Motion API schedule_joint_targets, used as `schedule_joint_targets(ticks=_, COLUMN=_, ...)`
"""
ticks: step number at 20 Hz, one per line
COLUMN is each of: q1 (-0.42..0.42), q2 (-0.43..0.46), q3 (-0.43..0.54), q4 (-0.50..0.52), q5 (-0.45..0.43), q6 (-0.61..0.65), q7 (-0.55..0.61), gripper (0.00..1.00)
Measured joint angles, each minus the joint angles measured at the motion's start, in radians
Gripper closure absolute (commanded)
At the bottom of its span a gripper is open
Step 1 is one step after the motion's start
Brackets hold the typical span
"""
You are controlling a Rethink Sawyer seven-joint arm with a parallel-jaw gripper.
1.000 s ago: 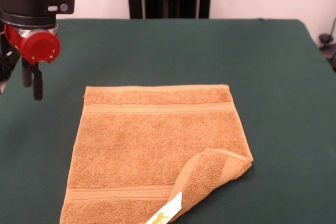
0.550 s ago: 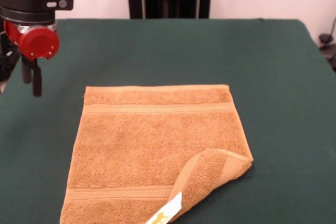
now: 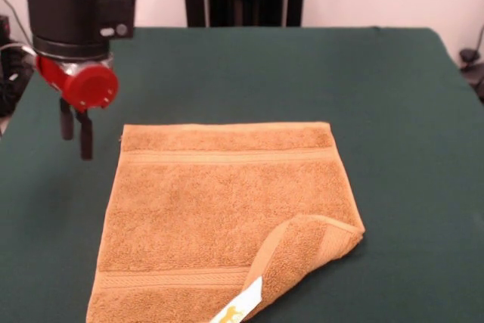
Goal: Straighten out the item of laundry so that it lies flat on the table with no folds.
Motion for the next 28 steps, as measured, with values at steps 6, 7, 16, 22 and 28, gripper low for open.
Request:
schedule_joint_targets(ticks=6, q1=0.057, q2=0.037, q3=-0.009, q4=-0.042, q5=-0.002, q6=0.000, q7=0.000, gripper=0.00)
schedule_joint_targets(ticks=7, q1=0.069, q2=0.044, q3=-0.010, q4=-0.049, q5=-0.003, q6=0.000, q7=0.000, gripper=0.00)
schedule_joint_targets(ticks=16, q1=0.128, q2=0.074, q3=-0.011, q4=-0.083, q5=-0.003, q6=0.000, q7=0.000, gripper=0.00)
schedule_joint_targets(ticks=22, q1=0.132, q2=0.102, q3=-0.012, q4=-0.091, q5=-0.005, q6=0.000, q7=0.000, gripper=0.00)
schedule_joint_targets(ticks=28, q1=0.133, q2=0.141, q3=-0.013, q4=-0.118, q5=-0.006, q6=0.000, q7=0.000, gripper=0.00)
